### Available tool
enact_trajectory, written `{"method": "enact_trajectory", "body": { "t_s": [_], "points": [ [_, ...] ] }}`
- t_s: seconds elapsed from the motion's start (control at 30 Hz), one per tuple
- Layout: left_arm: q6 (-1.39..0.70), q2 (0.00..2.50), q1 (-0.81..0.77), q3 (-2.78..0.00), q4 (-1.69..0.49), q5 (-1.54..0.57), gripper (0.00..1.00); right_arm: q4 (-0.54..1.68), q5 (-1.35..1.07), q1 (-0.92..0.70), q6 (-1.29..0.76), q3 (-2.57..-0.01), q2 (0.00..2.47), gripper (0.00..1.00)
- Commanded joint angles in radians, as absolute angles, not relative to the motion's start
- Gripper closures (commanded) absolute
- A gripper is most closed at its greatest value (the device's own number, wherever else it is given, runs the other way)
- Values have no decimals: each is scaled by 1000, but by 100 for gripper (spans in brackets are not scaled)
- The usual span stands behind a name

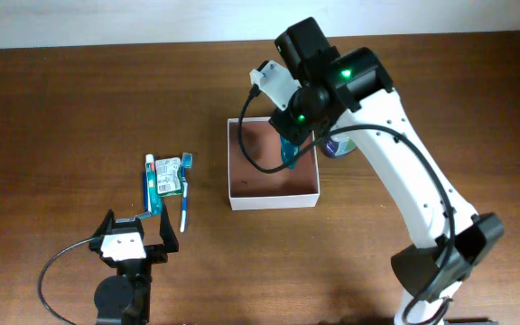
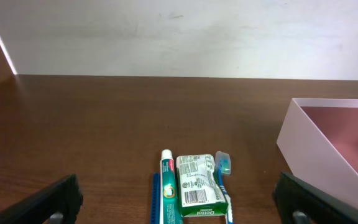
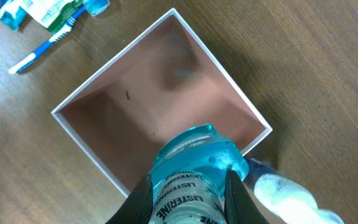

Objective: Pack container
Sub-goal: 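Lift the Listerine bottle and carry it left over the pink box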

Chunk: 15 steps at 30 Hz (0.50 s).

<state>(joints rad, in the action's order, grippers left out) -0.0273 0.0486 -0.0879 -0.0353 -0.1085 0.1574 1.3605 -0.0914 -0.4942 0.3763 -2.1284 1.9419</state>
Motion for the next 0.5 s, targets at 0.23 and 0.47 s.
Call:
{"method": "enact_trajectory", "body": {
  "t_s": [0.23,0.47],
  "points": [
    [-30,49,-82,-27,-105,162,0,1320,-2,-496,415,-2156,1983,89],
    [-30,49,-82,-27,-105,163,0,1299,-2,-490,415,-2156,2016,89]
  ]
}}
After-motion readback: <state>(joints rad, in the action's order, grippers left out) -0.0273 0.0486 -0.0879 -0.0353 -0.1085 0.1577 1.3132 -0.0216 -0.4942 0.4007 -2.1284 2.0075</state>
